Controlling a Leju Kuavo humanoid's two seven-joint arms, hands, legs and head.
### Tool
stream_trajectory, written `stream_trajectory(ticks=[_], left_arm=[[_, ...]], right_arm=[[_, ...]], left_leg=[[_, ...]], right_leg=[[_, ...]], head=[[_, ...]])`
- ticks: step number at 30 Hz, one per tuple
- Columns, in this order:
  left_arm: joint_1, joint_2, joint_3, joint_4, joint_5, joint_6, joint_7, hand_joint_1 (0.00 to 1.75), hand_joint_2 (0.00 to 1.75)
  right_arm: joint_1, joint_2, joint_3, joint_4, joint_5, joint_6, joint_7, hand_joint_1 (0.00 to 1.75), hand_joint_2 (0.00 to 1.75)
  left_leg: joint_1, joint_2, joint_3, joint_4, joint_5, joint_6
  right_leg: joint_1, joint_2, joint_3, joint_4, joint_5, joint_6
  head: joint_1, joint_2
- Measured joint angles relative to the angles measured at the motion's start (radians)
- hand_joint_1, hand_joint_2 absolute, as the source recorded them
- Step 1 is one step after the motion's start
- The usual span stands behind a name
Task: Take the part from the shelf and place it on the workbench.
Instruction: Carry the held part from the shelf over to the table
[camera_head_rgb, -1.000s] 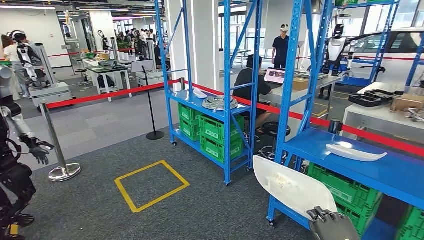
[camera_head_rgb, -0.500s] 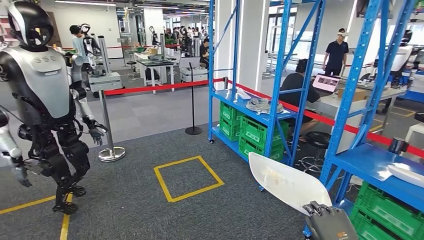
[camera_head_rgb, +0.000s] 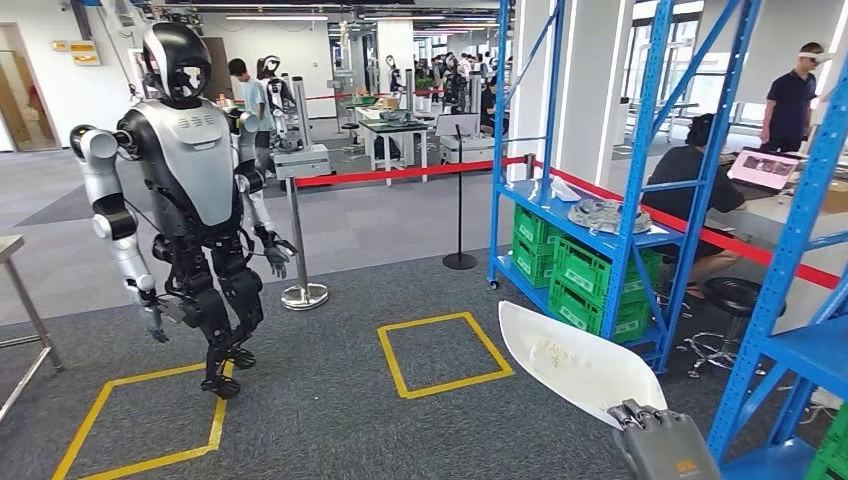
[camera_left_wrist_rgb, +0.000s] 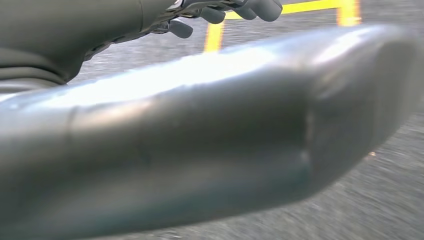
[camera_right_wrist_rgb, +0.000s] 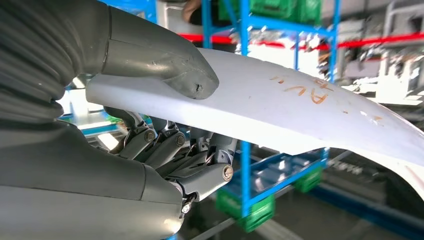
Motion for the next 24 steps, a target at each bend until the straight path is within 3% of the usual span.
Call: stream_trajectory(ticks=[1, 2, 4, 5, 6, 8, 10, 12, 14, 15, 16, 17, 19, 21, 23, 24], left_arm=[[0.004, -0.003, -0.003, 0.0, -0.02, 0.004, 0.025, 0.0, 0.0], [0.008, -0.007, -0.008, 0.001, -0.041, 0.008, 0.048, 0.0, 0.0], [0.015, -0.016, -0.021, 0.001, -0.075, 0.012, 0.075, 0.0, 0.0], [0.017, -0.021, -0.028, 0.002, -0.084, 0.013, 0.08, 0.0, 0.0], [0.018, -0.026, -0.033, 0.002, -0.088, 0.013, 0.082, 0.0, 0.0], [0.022, -0.033, -0.04, 0.002, -0.09, 0.012, 0.078, 0.0, 0.0], [0.023, -0.037, -0.044, 0.002, -0.088, 0.006, 0.058, 0.0, 0.0], [0.02, -0.04, -0.045, 0.002, -0.087, -0.003, 0.026, 0.0, 0.0], [0.019, -0.042, -0.049, 0.002, -0.092, -0.014, 0.002, 0.0, 0.0], [0.02, -0.042, -0.053, 0.002, -0.095, -0.019, -0.005, 0.0, 0.0], [0.02, -0.042, -0.057, 0.002, -0.099, -0.023, -0.008, 0.0, 0.0], [0.02, -0.042, -0.06, 0.002, -0.101, -0.025, -0.008, 0.0, 0.0], [0.019, -0.041, -0.063, 0.002, -0.105, -0.027, -0.008, 0.0, 0.0], [0.019, -0.039, -0.064, 0.001, -0.105, -0.022, -0.004, 0.0, 0.0], [0.021, -0.034, -0.064, 0.001, -0.104, -0.013, 0.004, 0.0, 0.0], [0.022, -0.031, -0.064, 0.001, -0.104, -0.009, 0.01, 0.0, 0.0]], right_arm=[[0.026, -0.011, -0.004, -0.018, 0.001, 0.002, 0.003, 1.75, 1.75], [0.055, -0.024, -0.011, -0.04, 0.003, 0.003, 0.005, 1.75, 1.75], [0.103, -0.051, -0.027, -0.08, 0.01, 0.005, 0.004, 1.75, 1.75], [0.12, -0.062, -0.035, -0.096, 0.012, 0.007, 0.003, 1.75, 1.75], [0.13, -0.072, -0.04, -0.109, 0.012, 0.009, 0.002, 1.75, 1.75], [0.142, -0.086, -0.045, -0.128, 0.012, 0.016, -0.002, 1.75, 1.75], [0.149, -0.102, -0.05, -0.142, 0.009, 0.019, -0.006, 1.75, 1.75], [0.156, -0.12, -0.057, -0.148, -0.001, 0.009, -0.009, 1.75, 1.75], [0.161, -0.129, -0.063, -0.148, -0.01, -0.012, -0.014, 1.75, 1.75], [0.161, -0.129, -0.062, -0.147, -0.01, -0.022, -0.017, 1.75, 1.75], [0.16, -0.128, -0.06, -0.146, -0.008, -0.03, -0.019, 1.75, 1.75], [0.158, -0.126, -0.058, -0.145, -0.004, -0.035, -0.02, 1.75, 1.75], [0.146, -0.12, -0.052, -0.139, 0.007, -0.043, -0.02, 1.75, 1.75], [0.119, -0.109, -0.042, -0.122, 0.02, -0.052, -0.02, 1.75, 1.75], [0.071, -0.083, -0.021, -0.085, 0.035, -0.063, -0.021, 1.75, 1.75], [0.045, -0.066, -0.007, -0.061, 0.041, -0.069, -0.021, 1.75, 1.75]], left_leg=[[0.001, 0.005, 0.02, -0.035, 0.023, 0.0], [0.001, 0.019, 0.059, -0.104, 0.056, 0.001], [-0.004, 0.06, 0.132, -0.237, 0.099, 0.012], [-0.006, 0.073, 0.151, -0.272, 0.107, 0.019], [-0.008, 0.074, 0.154, -0.281, 0.105, 0.026], [-0.007, 0.052, 0.155, -0.283, 0.106, 0.038], [-0.003, 0.032, 0.16, -0.289, 0.11, 0.051], [-0.001, 0.009, 0.161, -0.29, 0.113, 0.059], [-0.002, -0.018, 0.159, -0.287, 0.114, 0.062], [-0.002, -0.033, 0.157, -0.285, 0.114, 0.062], [-0.003, -0.048, 0.156, -0.281, 0.114, 0.061], [-0.002, -0.063, 0.156, -0.278, 0.114, 0.06], [-0.002, -0.09, 0.152, -0.272, 0.114, 0.052], [-0.002, -0.111, 0.139, -0.272, 0.119, 0.037], [0.0, -0.126, 0.129, -0.276, 0.126, 0.021], [0.0, -0.112, 0.124, -0.271, 0.123, 0.015]], right_leg=[[0.0, -0.014, 0.002, 0.0, -0.002, 0.002], [0.0, -0.028, 0.005, 0.002, -0.005, 0.005], [0.004, -0.051, 0.009, 0.006, -0.013, 0.016], [0.007, -0.06, 0.011, 0.008, -0.016, 0.021], [0.009, -0.068, 0.012, 0.008, -0.018, 0.026], [0.007, -0.077, 0.018, 0.008, -0.023, 0.037], [0.001, -0.039, 0.009, 0.043, -0.05, 0.048], [-0.002, 0.022, -0.042, 0.153, -0.108, 0.053], [-0.002, 0.045, -0.103, 0.272, -0.15, 0.054], [-0.002, 0.048, -0.115, 0.288, -0.144, 0.053], [-0.002, 0.05, -0.108, 0.264, -0.118, 0.051], [-0.004, 0.056, -0.082, 0.205, -0.08, 0.049], [-0.007, 0.097, -0.023, 0.076, -0.029, 0.048], [-0.006, 0.122, -0.002, 0.029, -0.022, 0.045], [-0.004, 0.106, -0.004, 0.026, -0.016, 0.035], [-0.004, 0.096, -0.004, 0.022, -0.012, 0.028]], head=[[0.0, 0.0], [0.0, 0.0], [0.0, 0.0], [0.0, 0.0], [0.001, 0.0], [0.002, 0.0], [0.002, 0.0], [0.002, 0.0], [0.003, 0.0], [0.003, 0.0], [0.003, 0.0], [0.004, 0.0], [0.004, 0.0], [0.004, 0.0], [0.003, 0.0], [0.002, 0.0]])
